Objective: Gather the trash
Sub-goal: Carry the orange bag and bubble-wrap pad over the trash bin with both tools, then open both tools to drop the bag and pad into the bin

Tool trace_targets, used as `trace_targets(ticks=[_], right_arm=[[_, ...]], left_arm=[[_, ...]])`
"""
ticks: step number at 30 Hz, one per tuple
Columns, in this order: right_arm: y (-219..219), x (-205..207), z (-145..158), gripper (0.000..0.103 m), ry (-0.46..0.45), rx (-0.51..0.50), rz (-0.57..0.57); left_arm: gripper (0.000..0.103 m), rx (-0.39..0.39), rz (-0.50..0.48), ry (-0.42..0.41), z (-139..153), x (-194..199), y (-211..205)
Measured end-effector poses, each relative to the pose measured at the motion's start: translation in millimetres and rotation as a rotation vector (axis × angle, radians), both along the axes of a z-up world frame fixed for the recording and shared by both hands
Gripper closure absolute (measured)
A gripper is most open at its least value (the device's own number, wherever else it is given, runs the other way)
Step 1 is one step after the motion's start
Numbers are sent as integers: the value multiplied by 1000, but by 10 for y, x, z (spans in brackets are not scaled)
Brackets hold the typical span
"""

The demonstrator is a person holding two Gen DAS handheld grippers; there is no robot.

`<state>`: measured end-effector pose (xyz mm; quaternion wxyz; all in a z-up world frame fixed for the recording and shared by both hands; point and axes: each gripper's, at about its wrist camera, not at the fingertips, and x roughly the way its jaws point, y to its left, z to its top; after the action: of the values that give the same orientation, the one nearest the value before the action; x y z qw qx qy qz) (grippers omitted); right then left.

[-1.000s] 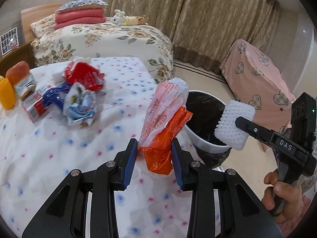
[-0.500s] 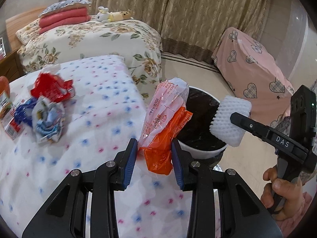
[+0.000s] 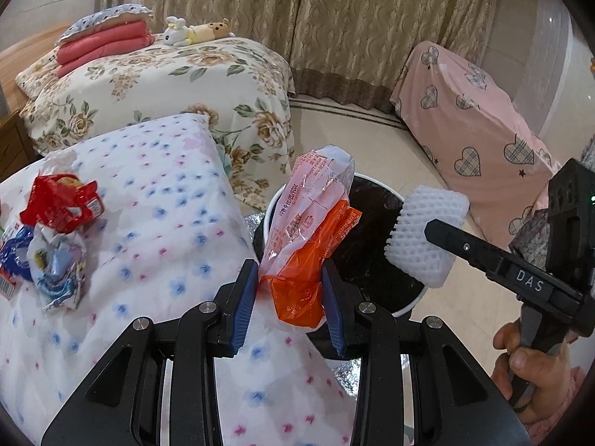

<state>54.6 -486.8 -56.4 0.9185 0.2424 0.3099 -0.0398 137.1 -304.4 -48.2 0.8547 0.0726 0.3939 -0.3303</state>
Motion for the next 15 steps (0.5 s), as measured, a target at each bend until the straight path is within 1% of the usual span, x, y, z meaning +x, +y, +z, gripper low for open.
trace_targets(ticks=[9, 15], right_arm=[[-52, 86, -19, 62, 17, -7, 0], [-101, 150, -49, 62, 29, -6, 1]], left_arm=[[70, 26, -11, 11, -61, 70, -180], [69, 28, -18, 17, -87, 96, -241]])
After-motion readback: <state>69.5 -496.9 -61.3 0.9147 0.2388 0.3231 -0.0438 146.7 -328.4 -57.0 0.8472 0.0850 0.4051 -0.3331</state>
